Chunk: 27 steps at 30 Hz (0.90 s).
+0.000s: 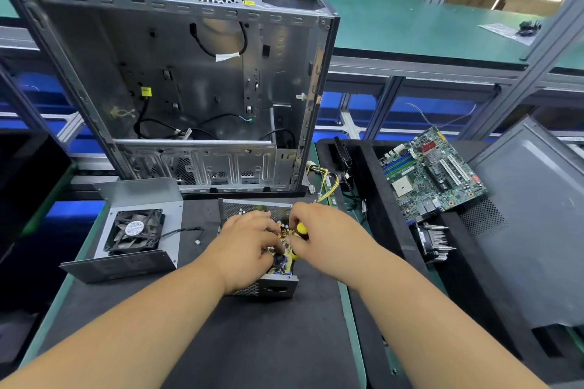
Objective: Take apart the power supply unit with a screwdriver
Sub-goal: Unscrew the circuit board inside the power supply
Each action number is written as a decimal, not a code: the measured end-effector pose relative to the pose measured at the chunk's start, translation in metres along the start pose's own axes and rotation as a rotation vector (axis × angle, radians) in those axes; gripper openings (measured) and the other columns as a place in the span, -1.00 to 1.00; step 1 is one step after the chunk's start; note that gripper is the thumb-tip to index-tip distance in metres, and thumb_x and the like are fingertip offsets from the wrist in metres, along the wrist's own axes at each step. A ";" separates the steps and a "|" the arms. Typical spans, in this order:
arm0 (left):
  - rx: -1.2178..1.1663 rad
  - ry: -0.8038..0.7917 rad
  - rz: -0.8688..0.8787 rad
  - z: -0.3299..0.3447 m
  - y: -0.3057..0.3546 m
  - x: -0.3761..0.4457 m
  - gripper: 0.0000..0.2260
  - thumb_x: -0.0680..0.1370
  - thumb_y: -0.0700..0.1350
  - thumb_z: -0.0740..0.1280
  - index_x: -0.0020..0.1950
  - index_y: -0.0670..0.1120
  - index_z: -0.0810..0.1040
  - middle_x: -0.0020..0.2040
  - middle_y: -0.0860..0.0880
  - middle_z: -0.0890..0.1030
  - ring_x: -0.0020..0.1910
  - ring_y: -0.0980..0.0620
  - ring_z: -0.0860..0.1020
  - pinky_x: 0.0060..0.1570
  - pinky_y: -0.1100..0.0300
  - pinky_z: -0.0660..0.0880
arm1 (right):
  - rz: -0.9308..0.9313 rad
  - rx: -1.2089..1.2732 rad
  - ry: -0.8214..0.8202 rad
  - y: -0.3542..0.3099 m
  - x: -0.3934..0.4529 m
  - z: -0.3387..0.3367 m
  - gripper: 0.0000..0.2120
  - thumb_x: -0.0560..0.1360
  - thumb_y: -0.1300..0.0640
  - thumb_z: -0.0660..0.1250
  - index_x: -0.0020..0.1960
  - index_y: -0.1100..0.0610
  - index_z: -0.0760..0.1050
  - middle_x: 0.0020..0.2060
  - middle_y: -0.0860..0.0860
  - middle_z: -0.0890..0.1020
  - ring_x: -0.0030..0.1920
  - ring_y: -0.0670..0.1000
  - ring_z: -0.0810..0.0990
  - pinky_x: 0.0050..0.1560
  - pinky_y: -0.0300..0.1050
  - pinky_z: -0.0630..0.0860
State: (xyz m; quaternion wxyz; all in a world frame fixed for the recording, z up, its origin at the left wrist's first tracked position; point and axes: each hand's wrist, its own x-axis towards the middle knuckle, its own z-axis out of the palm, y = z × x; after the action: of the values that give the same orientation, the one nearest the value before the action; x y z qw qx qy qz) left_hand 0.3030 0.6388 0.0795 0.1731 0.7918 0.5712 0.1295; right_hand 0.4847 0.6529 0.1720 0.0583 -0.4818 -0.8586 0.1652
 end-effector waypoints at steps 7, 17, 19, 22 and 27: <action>-0.013 -0.001 -0.008 0.000 0.000 0.000 -0.72 0.51 -0.10 0.26 0.11 0.20 0.63 0.31 0.31 0.42 0.51 0.17 0.12 0.46 0.13 -0.04 | -0.045 -0.018 -0.069 0.003 -0.002 0.001 -0.83 0.52 0.07 0.25 0.05 0.07 0.56 -0.02 -0.01 0.50 0.11 0.06 0.47 0.09 -0.05 0.43; -0.027 0.009 -0.015 0.000 0.001 0.000 -0.71 0.50 -0.11 0.26 0.10 0.19 0.64 0.29 0.33 0.43 0.50 0.19 0.12 0.40 0.20 -0.08 | 0.026 -0.058 -0.026 0.004 0.004 0.000 -0.82 0.60 -0.06 0.24 0.08 0.04 0.44 -0.17 -0.05 0.47 -0.09 0.07 0.47 -0.19 -0.06 0.36; -0.024 0.013 -0.009 0.000 0.000 0.000 -0.72 0.50 -0.11 0.27 0.10 0.19 0.64 0.29 0.32 0.44 0.50 0.17 0.13 0.42 0.17 -0.05 | 0.027 0.026 -0.028 0.003 0.002 0.000 -0.84 0.57 0.00 0.28 0.09 0.04 0.39 -0.09 -0.06 0.47 -0.07 0.06 0.43 -0.13 -0.04 0.39; -0.018 0.012 -0.003 0.000 0.000 -0.001 -0.73 0.50 -0.10 0.28 0.09 0.19 0.64 0.29 0.30 0.45 0.50 0.17 0.14 0.44 0.14 -0.03 | 0.039 0.089 -0.061 0.002 0.000 -0.001 -0.88 0.54 0.08 0.28 0.06 0.02 0.39 0.02 -0.03 0.49 0.06 0.06 0.44 0.03 0.00 0.46; 0.005 0.006 -0.002 -0.001 0.001 0.000 -0.71 0.51 -0.10 0.27 0.14 0.18 0.63 0.31 0.31 0.43 0.51 0.17 0.13 0.46 0.13 -0.02 | -0.001 -0.098 -0.029 0.002 -0.002 0.002 -0.80 0.55 -0.04 0.21 0.06 0.07 0.47 -0.03 0.00 0.55 0.05 0.10 0.51 -0.06 -0.04 0.44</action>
State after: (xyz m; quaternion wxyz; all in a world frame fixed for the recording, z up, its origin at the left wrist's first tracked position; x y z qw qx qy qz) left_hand 0.3031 0.6383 0.0803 0.1694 0.7914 0.5727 0.1303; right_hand 0.4870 0.6516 0.1700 0.0222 -0.4810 -0.8667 0.1302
